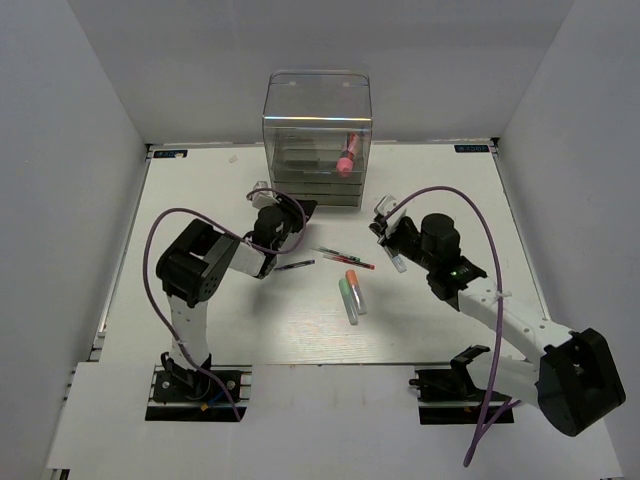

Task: Sort the stationery into containers
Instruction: Open the drawer in the storage box, then pick up the pen from the center of the board, then place the pen in the storage box.

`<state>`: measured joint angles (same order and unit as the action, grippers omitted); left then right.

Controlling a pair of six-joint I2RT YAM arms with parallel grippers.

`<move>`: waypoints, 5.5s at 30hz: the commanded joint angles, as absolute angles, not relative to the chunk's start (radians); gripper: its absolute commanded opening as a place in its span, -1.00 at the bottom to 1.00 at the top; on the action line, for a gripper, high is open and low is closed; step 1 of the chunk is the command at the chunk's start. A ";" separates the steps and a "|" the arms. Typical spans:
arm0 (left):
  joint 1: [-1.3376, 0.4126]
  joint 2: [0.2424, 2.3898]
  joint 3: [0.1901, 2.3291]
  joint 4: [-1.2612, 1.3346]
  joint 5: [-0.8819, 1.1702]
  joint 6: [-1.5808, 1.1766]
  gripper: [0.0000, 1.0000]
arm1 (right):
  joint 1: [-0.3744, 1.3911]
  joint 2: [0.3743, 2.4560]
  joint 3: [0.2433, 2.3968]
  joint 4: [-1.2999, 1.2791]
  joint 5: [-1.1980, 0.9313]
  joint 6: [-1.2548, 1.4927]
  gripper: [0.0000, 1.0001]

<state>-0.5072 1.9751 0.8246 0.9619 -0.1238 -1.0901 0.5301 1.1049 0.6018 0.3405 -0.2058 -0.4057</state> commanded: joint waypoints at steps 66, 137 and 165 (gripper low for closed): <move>-0.520 2.085 0.661 1.592 -0.161 -1.180 -0.95 | 0.465 1.035 0.604 0.305 -0.318 -0.325 -0.39; -0.545 1.161 0.953 -0.362 -0.140 -0.379 1.00 | 0.693 1.692 0.908 -0.225 -0.190 -0.175 0.30; -0.545 1.262 0.913 -0.311 -0.008 -0.434 0.92 | 0.712 1.449 1.020 -0.014 -0.153 -0.617 -1.00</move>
